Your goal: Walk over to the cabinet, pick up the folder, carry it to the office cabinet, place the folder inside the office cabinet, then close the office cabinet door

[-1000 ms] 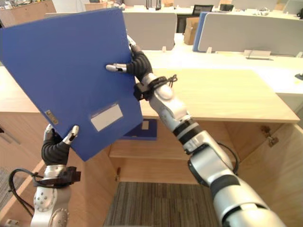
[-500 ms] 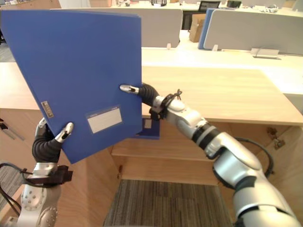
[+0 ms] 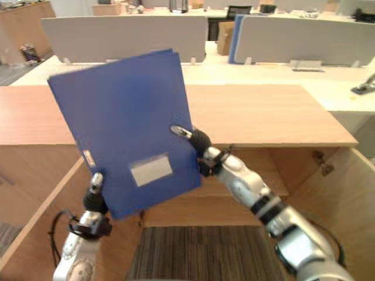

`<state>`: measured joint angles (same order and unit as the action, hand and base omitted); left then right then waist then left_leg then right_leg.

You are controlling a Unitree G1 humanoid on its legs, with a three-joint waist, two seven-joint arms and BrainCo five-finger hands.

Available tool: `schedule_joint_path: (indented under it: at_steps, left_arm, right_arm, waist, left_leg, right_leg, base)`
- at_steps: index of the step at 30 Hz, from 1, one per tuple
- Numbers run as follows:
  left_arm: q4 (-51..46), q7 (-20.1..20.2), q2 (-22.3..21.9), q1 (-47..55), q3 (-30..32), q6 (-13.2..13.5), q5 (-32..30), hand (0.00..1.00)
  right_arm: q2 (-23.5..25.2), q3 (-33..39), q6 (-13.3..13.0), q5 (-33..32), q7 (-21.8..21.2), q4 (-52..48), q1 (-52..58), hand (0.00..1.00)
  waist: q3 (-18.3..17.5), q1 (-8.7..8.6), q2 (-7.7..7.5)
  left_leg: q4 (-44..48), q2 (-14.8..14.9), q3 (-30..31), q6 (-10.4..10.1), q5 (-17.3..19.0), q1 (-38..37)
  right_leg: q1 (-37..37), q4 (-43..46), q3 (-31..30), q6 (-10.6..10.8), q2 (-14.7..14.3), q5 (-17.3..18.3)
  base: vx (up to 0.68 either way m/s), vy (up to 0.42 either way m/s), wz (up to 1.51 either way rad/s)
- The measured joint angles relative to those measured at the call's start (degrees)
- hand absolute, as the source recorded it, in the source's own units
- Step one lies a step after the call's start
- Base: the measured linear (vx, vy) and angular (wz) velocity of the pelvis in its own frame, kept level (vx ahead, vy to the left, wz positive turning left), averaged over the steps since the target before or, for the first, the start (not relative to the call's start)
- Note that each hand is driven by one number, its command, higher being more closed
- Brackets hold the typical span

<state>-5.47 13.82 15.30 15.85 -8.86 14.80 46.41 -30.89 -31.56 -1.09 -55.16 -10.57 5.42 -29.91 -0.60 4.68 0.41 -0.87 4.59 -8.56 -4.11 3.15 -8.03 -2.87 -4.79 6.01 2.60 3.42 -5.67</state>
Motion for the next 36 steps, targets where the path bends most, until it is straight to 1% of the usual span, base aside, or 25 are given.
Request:
schedule_joint_path:
  at_steps: [2, 3, 4, 5, 6, 7, 8, 9, 10, 11, 12, 13, 15, 17, 18, 21, 22, 24, 25, 27, 28, 31, 33, 34, 36]
  left_arm:
    - [5.2, 2.1, -0.8, 0.4, -0.7, -1.8, 1.4, 0.00]
    - [15.1, 2.7, -1.8, 0.3, 0.4, -5.9, 2.5, 0.00]
    - [24.1, 2.9, -2.4, 0.0, 1.2, -8.4, 2.4, 0.00]
    - [30.8, 2.8, -2.9, 0.0, 1.9, -10.2, 2.2, 0.00]
    - [40.7, 2.8, -3.9, 0.4, 2.9, -13.4, 0.1, 0.00]
    - [46.6, 2.9, -5.3, 1.3, 3.4, -15.3, -2.8, 0.00]
    - [48.9, 3.1, -6.1, 1.4, 3.7, -15.7, -4.2, 0.00]
    - [51.9, 3.6, -7.7, 1.2, 5.9, -15.3, -7.5, 0.00]
    - [53.0, 3.8, -8.4, 0.7, 8.0, -15.4, -8.7, 0.00]
    - [55.3, 3.8, -9.3, -0.3, 12.3, -15.3, -10.7, 0.00]
    - [57.1, 3.0, -10.6, -1.1, 17.3, -15.2, -11.5, 0.00]
    - [58.0, 2.7, -11.2, -1.4, 19.9, -15.0, -11.8, 0.00]
    - [60.1, -0.5, -14.0, -2.4, 26.8, -14.1, -12.3, 0.00]
    - [60.2, -3.4, -16.5, -2.5, 30.8, -13.8, -13.3, 0.00]
    - [60.1, -5.3, -18.0, -2.6, 32.9, -13.7, -14.6, 0.00]
    - [60.3, -8.0, -19.0, -3.4, 35.1, -13.2, -18.1, 0.00]
    - [60.5, -8.4, -19.1, -3.4, 35.5, -13.2, -18.6, 0.00]
    - [61.0, -9.1, -19.2, -4.3, 36.3, -13.2, -19.8, 0.00]
    - [61.1, -9.9, -19.4, -4.5, 37.3, -13.2, -21.0, 0.00]
    - [61.4, -11.0, -19.6, -4.2, 39.5, -13.2, -23.2, 0.00]
    - [61.3, -11.7, -19.7, -4.2, 40.6, -13.2, -24.2, 0.00]
    - [61.2, -12.6, -19.8, -4.5, 41.6, -13.1, -24.2, 0.00]
    - [61.4, -14.1, -19.8, -4.4, 41.9, -13.2, -23.5, 0.00]
    - [61.5, -14.4, -19.7, -4.4, 41.8, -13.2, -23.1, 0.00]
    - [63.3, -14.8, -19.6, -4.7, 40.9, -13.0, -21.9, 0.00]
  right_arm:
    - [0.7, 5.6, 0.0, 2.3, 0.4, -3.3, 6.3, 1.00]
    - [3.9, 13.6, -0.2, 0.7, 0.1, -8.6, 14.2, 1.00]
    - [7.9, 18.3, -1.5, -1.1, -0.5, -14.2, 18.9, 1.00]
    - [11.4, 21.0, -2.4, -1.4, -0.3, -18.0, 21.3, 1.00]
    - [17.7, 26.4, -5.2, 0.3, 0.7, -23.4, 25.1, 1.00]
    - [21.4, 32.4, -7.8, 1.8, 1.8, -26.4, 28.2, 1.00]
    - [22.5, 35.2, -8.9, 2.9, 2.5, -27.2, 29.3, 1.00]
    - [23.8, 40.2, -10.6, 6.5, 4.7, -27.6, 31.1, 1.00]
    - [24.3, 42.0, -10.9, 8.5, 5.7, -27.6, 32.0, 1.00]
    - [25.0, 44.0, -11.0, 12.8, 7.8, -27.6, 34.4, 1.00]
    - [25.8, 43.9, -10.7, 17.8, 10.2, -27.8, 36.7, 1.00]
    - [26.4, 43.9, -10.2, 19.9, 10.8, -28.1, 37.7, 1.00]
    - [29.5, 44.0, -8.8, 29.6, 14.6, -31.0, 43.0, 1.00]
    - [31.5, 43.9, -7.7, 35.0, 17.1, -32.8, 46.3, 1.00]
    - [32.4, 43.8, -7.4, 36.3, 18.2, -33.3, 47.8, 1.00]
    - [34.2, 43.7, -6.8, 37.9, 20.3, -33.3, 49.3, 1.00]
    - [34.5, 43.6, -6.7, 38.4, 20.4, -33.2, 49.4, 1.00]
    - [34.5, 42.5, -6.7, 38.5, 20.7, -33.2, 49.0, 1.00]
    - [34.5, 41.1, -6.7, 38.4, 20.8, -32.7, 47.8, 1.00]
    - [34.4, 38.7, -6.6, 38.4, 20.7, -31.3, 46.0, 1.00]
    - [34.3, 38.2, -6.6, 38.4, 20.6, -30.4, 45.5, 1.00]
    - [34.3, 38.2, -6.6, 38.4, 20.6, -27.2, 43.7, 1.00]
    - [34.1, 37.3, -6.3, 38.4, 20.6, -24.3, 42.5, 1.00]
    - [34.1, 37.0, -6.3, 38.4, 20.6, -24.0, 42.5, 1.00]
    - [33.2, 37.0, -5.9, 38.4, 20.8, -23.7, 41.9, 1.00]
  waist:
    - [-0.3, -1.14, -0.01]
    - [-0.6, -2.20, 0.13]
    - [-0.9, -2.91, 0.57]
    - [-0.9, -4.05, 0.81]
    - [-0.8, -5.91, 0.99]
    - [-0.8, -6.82, 0.86]
    - [-0.9, -6.96, 0.84]
    - [-0.9, -7.06, 0.94]
    - [-0.8, -7.10, 0.95]
    - [-0.8, -7.11, 0.97]
    - [-0.8, -7.03, 1.14]
    - [-0.7, -7.02, 1.29]
    - [-0.5, -6.78, 1.53]
    - [-0.7, -6.52, 1.88]
    - [-0.7, -6.26, 2.02]
    - [-0.6, -5.15, 2.31]
    - [-0.5, -4.97, 2.44]
    - [0.4, -4.54, 2.63]
    - [1.0, -3.76, 2.74]
    - [1.9, -2.84, 2.49]
    - [2.0, -2.87, 2.44]
    - [2.3, -2.52, 2.58]
    - [2.6, -2.07, 2.27]
    - [2.8, -2.09, 2.06]
    - [2.9, -1.53, 1.83]
  left_leg:
    - [0.3, 0.1, -0.4, 0.0, 0.3, 0.0]
    - [0.3, 0.2, -1.1, -0.1, 0.5, 0.3]
    - [0.5, 0.4, -1.8, 0.0, 0.8, 0.8]
    - [0.8, 0.5, -2.2, 0.0, 1.0, 1.0]
    - [1.5, 0.7, -3.1, 0.0, 1.5, 0.8]
    - [2.3, 0.9, -3.4, 0.0, 2.1, 0.5]
    - [2.7, 0.9, -3.5, 0.2, 2.4, 0.3]
    - [3.2, 1.0, -3.8, 0.1, 2.9, 0.3]
    - [3.2, 1.0, -3.9, 0.1, 2.9, 0.2]
    - [3.2, 1.0, -4.3, 0.0, 3.0, 0.1]
    - [3.2, 1.1, -5.1, 0.1, 3.2, 0.0]
    - [3.2, 1.2, -5.5, 0.1, 3.3, 0.0]
    - [3.2, 1.4, -6.2, 0.1, 3.3, 0.0]
    - [3.2, 1.5, -6.5, 0.1, 3.3, 0.0]
    - [3.2, 1.6, -6.5, 0.0, 3.3, 0.0]
    - [3.3, 1.7, -6.7, 0.0, 3.3, 0.0]
    - [3.3, 1.7, -6.8, 0.0, 3.3, 0.0]
    - [3.5, 1.8, -7.3, 0.0, 3.3, 0.0]
    - [3.6, 1.8, -8.7, 0.0, 3.3, -0.1]
    - [3.6, 1.4, -10.7, 0.0, 3.5, -1.3]
    - [3.8, 1.3, -10.6, -0.1, 3.6, -1.3]
    - [4.3, 2.4, -10.0, -0.5, 3.8, -1.4]
    - [5.9, 4.0, -9.9, -2.2, 4.8, -1.4]
    - [6.4, 4.3, -9.6, -2.5, 5.1, -1.4]
    - [6.9, 5.2, -9.5, -2.9, 5.6, -1.5]
  right_leg:
    - [0.2, 0.0, -0.5, 0.0, -0.1, 0.0]
    - [0.9, 0.0, -1.2, 0.0, -0.4, 0.0]
    - [1.7, 0.0, -2.0, -0.1, -0.6, -0.2]
    - [2.0, 0.0, -2.4, -0.2, -0.7, -0.3]
    - [2.0, 0.0, -3.2, -0.3, -1.0, -0.3]
    - [1.6, 0.0, -3.8, -0.3, -1.2, -0.3]
    - [1.5, 0.0, -4.2, -0.3, -1.2, -0.3]
    - [1.5, 0.0, -5.0, -0.4, -1.3, -0.4]
    - [1.5, 0.0, -5.1, -0.4, -1.3, -0.4]
    - [1.6, 0.0, -5.4, -0.4, -1.3, -0.5]
    - [1.9, -0.1, -6.0, -0.5, -1.6, -0.7]
    - [1.9, -0.3, -6.3, -0.5, -1.7, -0.6]
    - [2.1, -0.3, -6.4, -0.5, -1.7, -0.4]
    - [2.5, -0.3, -6.4, -0.5, -1.6, -0.3]
    - [2.6, 0.0, -6.4, -0.5, -1.4, -0.3]
    - [3.4, 1.0, -6.4, -0.4, -1.5, -0.6]
    - [3.7, 1.6, -6.4, -0.3, -1.5, -0.3]
    - [5.3, 4.7, -6.4, 0.3, -1.5, 1.7]
    - [8.4, 10.0, -2.8, -0.6, -0.2, 5.1]
    - [11.3, 17.2, 4.5, -0.6, 3.6, 7.4]
    - [11.9, 19.4, 6.1, -0.8, 4.5, 8.6]
    - [12.3, 21.4, 9.0, -0.8, 4.9, 10.3]
    - [12.5, 24.9, 14.5, -1.6, 6.4, 11.8]
    - [12.5, 25.7, 14.4, -1.7, 6.3, 12.2]
    - [13.4, 29.0, 14.2, -1.8, 5.9, 13.9]
  base:
    - [0.00, 0.014, -0.20]
    - [0.00, 0.007, -0.30]
    - [0.00, 0.002, -0.34]
    - [0.02, -0.004, -0.41]
    - [0.04, -0.007, -0.43]
    - [0.04, -0.004, -0.39]
    - [0.02, 0.011, -0.30]
    - [-0.01, 0.018, -0.18]
    - [-0.05, 0.023, -0.19]
    - [-0.08, 0.014, -0.24]
    - [-0.09, 0.010, -0.30]
    - [-0.10, -0.002, -0.29]
    - [-0.08, -0.011, -0.11]
    - [-0.02, 0.002, -0.01]
    - [0.00, 0.000, 0.00]
    - [0.00, 0.000, 0.00]
    - [0.00, 0.000, 0.00]
    - [-0.04, 0.000, -0.16]
    - [-0.07, 0.014, -0.42]
    - [-0.03, 0.051, -0.41]
    - [0.02, 0.039, -0.04]
    - [0.02, -0.041, 0.09]
    - [0.03, -0.088, -0.02]
    - [0.04, -0.128, 0.00]
    - [0.04, -0.130, -0.07]
